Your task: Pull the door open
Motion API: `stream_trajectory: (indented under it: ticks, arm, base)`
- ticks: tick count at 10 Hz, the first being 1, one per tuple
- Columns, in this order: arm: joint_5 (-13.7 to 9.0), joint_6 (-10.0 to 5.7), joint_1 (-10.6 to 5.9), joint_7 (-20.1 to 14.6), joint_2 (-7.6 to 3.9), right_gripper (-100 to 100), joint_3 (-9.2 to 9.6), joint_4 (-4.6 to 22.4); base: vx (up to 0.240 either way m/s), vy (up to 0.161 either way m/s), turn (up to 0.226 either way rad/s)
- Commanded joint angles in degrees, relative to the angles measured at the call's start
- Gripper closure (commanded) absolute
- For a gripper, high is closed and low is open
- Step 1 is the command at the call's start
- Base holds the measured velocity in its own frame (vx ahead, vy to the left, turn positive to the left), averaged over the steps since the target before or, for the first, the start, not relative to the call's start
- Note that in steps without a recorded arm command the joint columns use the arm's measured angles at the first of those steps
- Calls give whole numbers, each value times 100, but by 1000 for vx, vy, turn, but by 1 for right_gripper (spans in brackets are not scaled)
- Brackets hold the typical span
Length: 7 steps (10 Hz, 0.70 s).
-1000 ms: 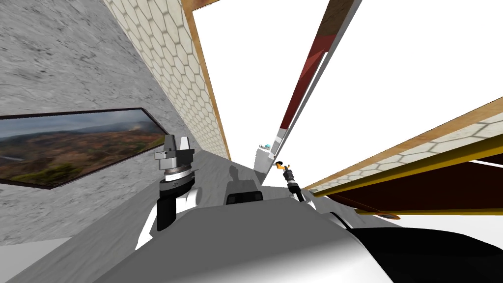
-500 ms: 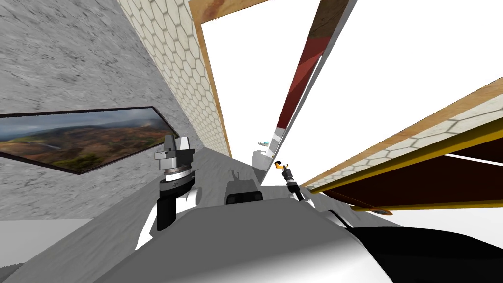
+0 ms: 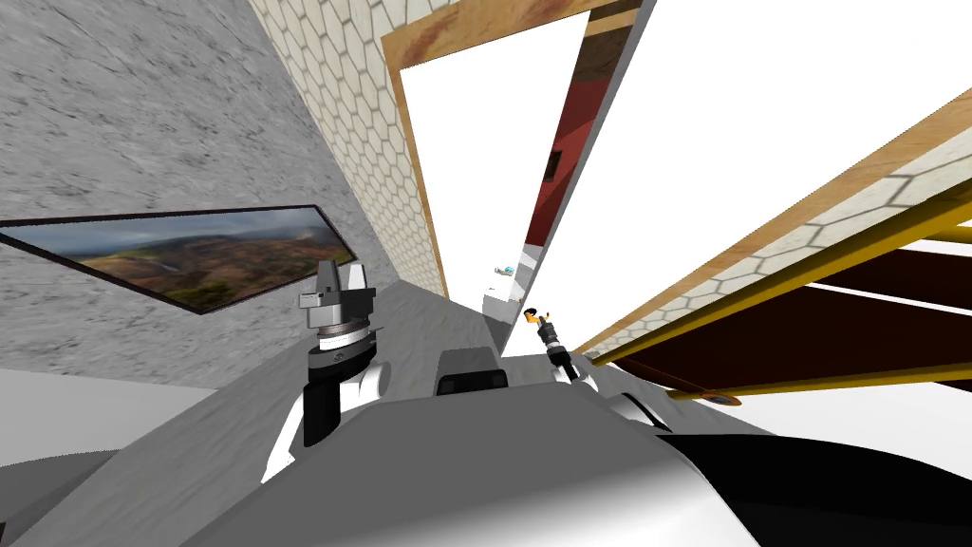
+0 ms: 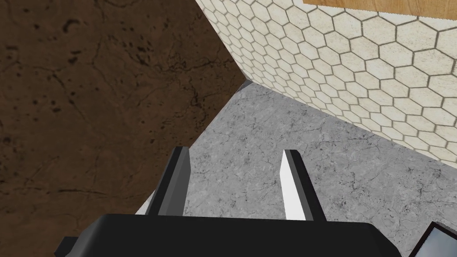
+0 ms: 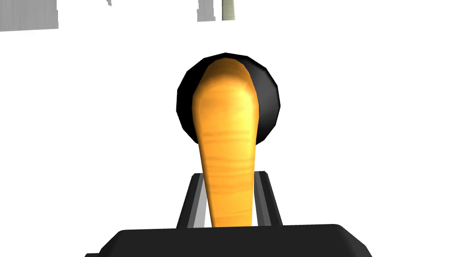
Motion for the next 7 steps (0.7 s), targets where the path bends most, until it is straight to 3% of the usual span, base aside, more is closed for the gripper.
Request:
stream_trajectory:
  ticks: [1,4,7]
  arm:
    - [110,47,-45,-26,76,100,109,-95]
    - [142,89,-119,-31,72,100,119,-74]
    - [179,67,-112,-40,83,100,14,-7]
  base:
    - [-209,-124,62]
    - [-162,-94,31]
    - [-208,-52,246]
